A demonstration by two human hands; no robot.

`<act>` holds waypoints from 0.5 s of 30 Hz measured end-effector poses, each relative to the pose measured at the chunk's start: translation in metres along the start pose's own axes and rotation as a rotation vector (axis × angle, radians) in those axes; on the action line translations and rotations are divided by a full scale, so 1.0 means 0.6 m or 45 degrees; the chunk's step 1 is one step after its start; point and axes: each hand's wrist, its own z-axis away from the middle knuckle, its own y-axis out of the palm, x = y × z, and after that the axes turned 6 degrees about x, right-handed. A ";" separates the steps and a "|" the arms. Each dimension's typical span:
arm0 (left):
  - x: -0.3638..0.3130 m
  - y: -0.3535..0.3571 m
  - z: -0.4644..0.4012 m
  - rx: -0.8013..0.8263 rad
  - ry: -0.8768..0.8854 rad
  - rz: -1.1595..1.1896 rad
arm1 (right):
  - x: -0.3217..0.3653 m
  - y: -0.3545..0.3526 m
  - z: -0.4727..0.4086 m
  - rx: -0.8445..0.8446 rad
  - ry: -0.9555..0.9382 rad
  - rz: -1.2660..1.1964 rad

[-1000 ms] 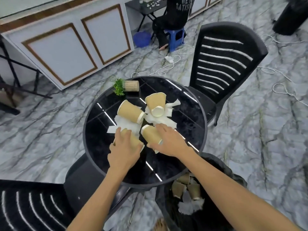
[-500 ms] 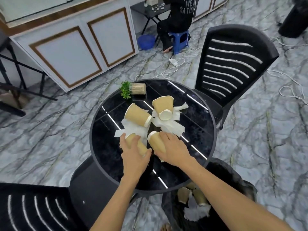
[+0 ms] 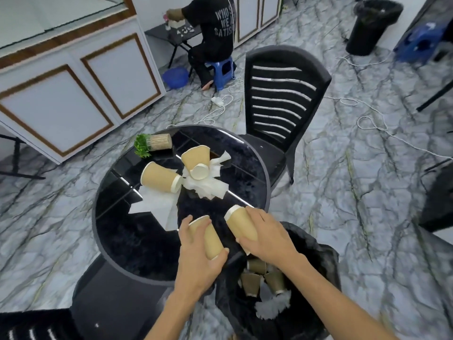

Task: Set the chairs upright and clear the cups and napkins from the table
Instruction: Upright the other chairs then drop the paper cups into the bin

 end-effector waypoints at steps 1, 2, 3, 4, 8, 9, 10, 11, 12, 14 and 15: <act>-0.016 0.019 0.006 0.030 0.034 -0.001 | -0.021 -0.004 0.022 -0.014 0.032 -0.010; -0.033 0.037 0.013 0.060 0.067 0.005 | -0.043 -0.008 0.043 -0.029 0.063 -0.015; -0.048 0.055 0.019 0.097 0.100 0.013 | -0.065 -0.010 0.062 -0.047 0.097 -0.017; -0.063 0.073 0.024 0.138 0.134 0.024 | -0.088 -0.012 0.080 -0.066 0.130 -0.022; -0.092 0.151 0.049 0.294 0.258 0.044 | -0.172 0.004 0.144 -0.099 0.265 -0.057; -0.091 0.175 0.054 0.327 0.281 0.034 | -0.193 0.016 0.157 -0.098 0.295 -0.067; -0.085 0.200 0.057 0.358 0.289 0.021 | -0.214 0.032 0.167 -0.094 0.320 -0.065; -0.075 0.227 0.059 0.387 0.285 0.003 | -0.235 0.051 0.174 -0.080 0.340 -0.059; -0.061 0.253 0.059 0.419 0.273 -0.018 | -0.256 0.075 0.178 -0.059 0.359 -0.059; -0.020 0.307 0.053 0.475 0.240 -0.057 | -0.296 0.130 0.179 -0.017 0.388 -0.072; 0.006 0.333 0.047 0.496 0.219 -0.077 | -0.314 0.161 0.175 0.005 0.401 -0.081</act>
